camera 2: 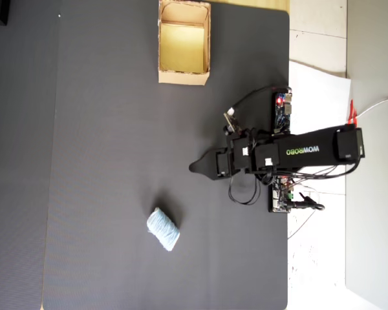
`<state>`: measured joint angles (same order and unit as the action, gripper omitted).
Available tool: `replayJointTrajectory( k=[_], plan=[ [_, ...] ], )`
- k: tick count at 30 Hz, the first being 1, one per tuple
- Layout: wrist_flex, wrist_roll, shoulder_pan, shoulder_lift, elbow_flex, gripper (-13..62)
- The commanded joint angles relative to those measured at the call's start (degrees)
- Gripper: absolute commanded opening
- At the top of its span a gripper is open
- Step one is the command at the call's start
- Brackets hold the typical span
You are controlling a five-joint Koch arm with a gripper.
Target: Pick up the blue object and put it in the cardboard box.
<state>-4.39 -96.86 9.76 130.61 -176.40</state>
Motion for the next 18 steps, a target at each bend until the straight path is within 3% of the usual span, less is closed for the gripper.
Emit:
replayJointTrajectory(
  k=[1, 18],
  plan=[
    [-0.8, 0.3, 2.6, 5.2, -2.2, 34.6],
    [-2.7, 6.8, 20.0, 4.9, 0.4, 34.4]
  ],
)
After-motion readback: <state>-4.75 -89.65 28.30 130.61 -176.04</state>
